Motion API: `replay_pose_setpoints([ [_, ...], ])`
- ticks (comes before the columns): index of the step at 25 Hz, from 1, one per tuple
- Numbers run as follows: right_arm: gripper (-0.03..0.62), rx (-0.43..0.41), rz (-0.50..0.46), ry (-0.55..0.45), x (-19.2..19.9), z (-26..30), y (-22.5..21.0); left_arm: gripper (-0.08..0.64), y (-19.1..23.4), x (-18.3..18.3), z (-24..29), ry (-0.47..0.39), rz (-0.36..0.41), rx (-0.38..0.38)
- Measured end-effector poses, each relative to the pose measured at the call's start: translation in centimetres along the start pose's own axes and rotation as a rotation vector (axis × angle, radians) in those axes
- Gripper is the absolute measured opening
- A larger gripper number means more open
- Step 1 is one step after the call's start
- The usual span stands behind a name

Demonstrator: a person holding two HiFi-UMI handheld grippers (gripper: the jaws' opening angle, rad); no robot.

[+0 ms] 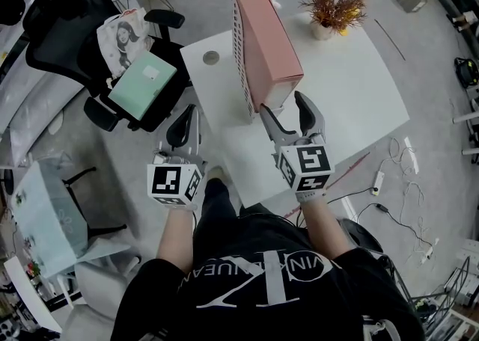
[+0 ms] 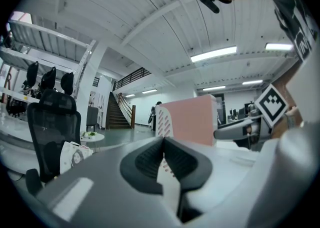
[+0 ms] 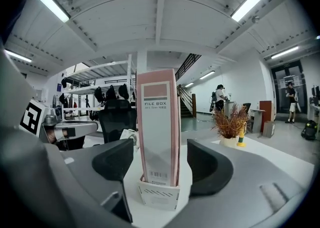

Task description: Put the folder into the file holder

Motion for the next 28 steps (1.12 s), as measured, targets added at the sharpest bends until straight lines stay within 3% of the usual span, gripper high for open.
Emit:
replay_pose_setpoints([
  [17,0.05,-0.001,-0.022,-0.064,-1.3,-3.6,-2.6,0.0,-2.7,-1.5,-1.3,-0.037,0.014,-0.032],
  [28,0.012,0.001,-0.005,-0.104,-2.6,-4.6,-4.5,0.0,-2.0,-3.4,-2.2,-0.068,0.016,-0.095],
])
Point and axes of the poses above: the fingertips, and each gripper's own axes: z forward along the fingers, y to its left, x out of its underside, the point moved 3 cm from there along -z, backward along the fingers, and after that the axes turned 6 degrees about x, right-handed, at the moved point
